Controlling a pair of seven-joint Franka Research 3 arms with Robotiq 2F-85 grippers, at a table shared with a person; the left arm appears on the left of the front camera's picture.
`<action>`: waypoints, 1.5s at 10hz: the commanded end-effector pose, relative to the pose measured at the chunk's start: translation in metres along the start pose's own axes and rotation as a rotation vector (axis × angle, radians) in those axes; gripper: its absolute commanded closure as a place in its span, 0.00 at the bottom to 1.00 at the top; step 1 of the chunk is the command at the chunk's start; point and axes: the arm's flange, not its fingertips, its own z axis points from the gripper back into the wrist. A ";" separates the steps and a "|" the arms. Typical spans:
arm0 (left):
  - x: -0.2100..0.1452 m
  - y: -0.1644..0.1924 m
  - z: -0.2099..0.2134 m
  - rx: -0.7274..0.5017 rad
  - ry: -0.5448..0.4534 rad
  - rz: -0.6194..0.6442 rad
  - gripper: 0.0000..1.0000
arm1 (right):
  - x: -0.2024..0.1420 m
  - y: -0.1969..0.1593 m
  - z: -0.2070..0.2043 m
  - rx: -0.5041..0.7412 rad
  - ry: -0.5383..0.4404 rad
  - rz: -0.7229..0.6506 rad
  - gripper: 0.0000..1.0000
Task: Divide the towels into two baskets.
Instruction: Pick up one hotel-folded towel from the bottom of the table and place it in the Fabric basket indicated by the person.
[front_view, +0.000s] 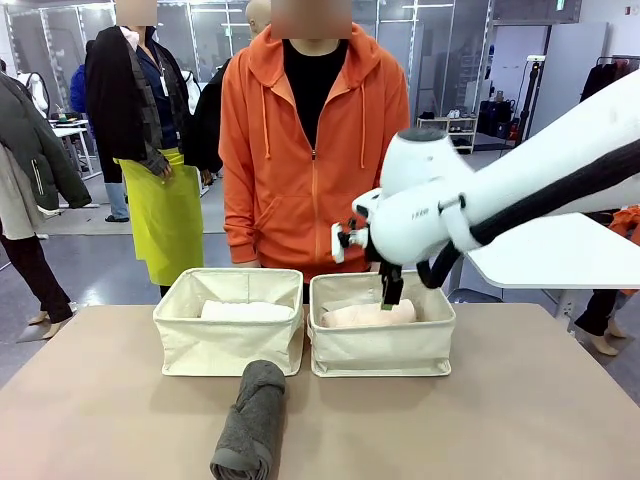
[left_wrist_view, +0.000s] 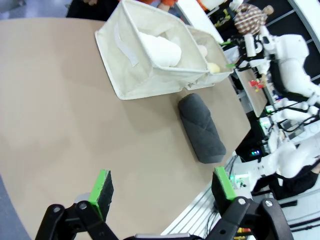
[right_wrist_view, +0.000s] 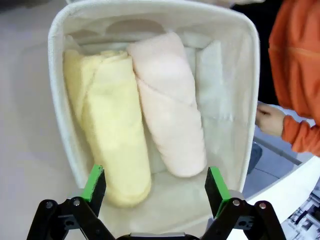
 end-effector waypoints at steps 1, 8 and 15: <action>-0.002 -0.002 0.003 0.001 0.009 0.007 0.00 | -0.039 0.007 0.047 0.090 -0.090 -0.179 0.00; -0.002 -0.002 0.003 0.001 0.009 0.007 0.00 | -0.306 0.076 0.084 0.576 -0.550 -0.901 0.00; -0.002 -0.002 0.003 0.001 0.009 0.007 0.00 | -0.464 0.159 0.032 0.737 -0.898 -1.233 0.00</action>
